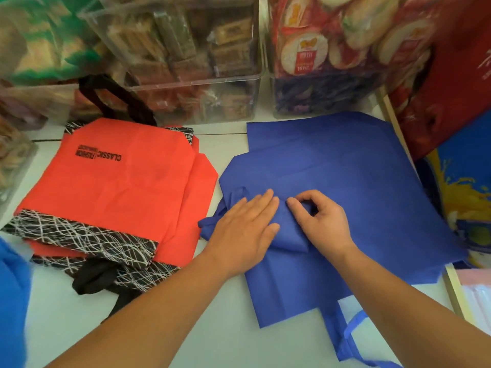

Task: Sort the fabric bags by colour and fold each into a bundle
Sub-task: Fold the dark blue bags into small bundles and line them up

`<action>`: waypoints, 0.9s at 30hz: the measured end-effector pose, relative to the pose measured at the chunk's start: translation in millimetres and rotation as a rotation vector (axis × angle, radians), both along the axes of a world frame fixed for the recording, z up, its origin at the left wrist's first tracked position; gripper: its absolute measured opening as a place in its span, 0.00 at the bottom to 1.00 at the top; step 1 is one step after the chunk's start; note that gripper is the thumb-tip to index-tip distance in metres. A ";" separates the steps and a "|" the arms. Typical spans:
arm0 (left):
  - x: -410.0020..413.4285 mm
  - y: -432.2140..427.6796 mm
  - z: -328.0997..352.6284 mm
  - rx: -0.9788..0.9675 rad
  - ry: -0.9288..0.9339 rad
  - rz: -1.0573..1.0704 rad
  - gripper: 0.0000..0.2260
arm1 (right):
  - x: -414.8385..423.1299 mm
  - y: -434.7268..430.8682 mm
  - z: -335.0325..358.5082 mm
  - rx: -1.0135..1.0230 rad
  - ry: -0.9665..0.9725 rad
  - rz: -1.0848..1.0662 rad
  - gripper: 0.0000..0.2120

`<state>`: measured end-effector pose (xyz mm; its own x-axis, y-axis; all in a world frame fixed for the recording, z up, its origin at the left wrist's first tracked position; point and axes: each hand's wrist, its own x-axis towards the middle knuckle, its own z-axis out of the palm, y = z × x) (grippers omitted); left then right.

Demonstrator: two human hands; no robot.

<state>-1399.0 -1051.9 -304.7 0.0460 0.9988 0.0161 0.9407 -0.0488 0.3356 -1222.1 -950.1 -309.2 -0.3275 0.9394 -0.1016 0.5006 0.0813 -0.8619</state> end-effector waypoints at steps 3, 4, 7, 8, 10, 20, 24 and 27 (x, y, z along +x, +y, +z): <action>5.7 -1.2 -12.1 -0.029 -0.054 0.056 0.26 | -4.3 -0.1 -2.9 0.001 0.001 -0.053 0.10; 7.2 -1.8 -15.1 -0.035 -0.058 0.069 0.26 | -5.7 -0.3 -5.0 0.050 -0.015 -0.049 0.11; 8.5 -3.0 -20.6 -0.026 -0.012 0.075 0.24 | -7.3 -2.5 -11.3 0.197 -0.081 -0.028 0.11; 8.6 -2.6 -21.6 -0.014 0.013 0.073 0.24 | -7.8 -3.4 -11.6 0.220 -0.093 -0.028 0.11; 9.1 -1.3 -23.5 0.004 0.041 0.079 0.24 | -9.6 -3.9 -10.2 0.211 -0.116 -0.013 0.10; 7.9 -1.7 -24.6 0.000 0.022 0.083 0.24 | -15.0 -6.2 41.6 -0.137 -0.592 0.065 0.18; 5.9 -5.6 -25.4 0.034 -0.022 0.077 0.26 | -23.6 -4.8 46.3 -0.325 -0.209 -0.120 0.14; 6.5 -8.2 -22.9 0.088 -0.061 0.054 0.26 | -17.1 -12.9 48.2 -0.438 0.047 -0.243 0.09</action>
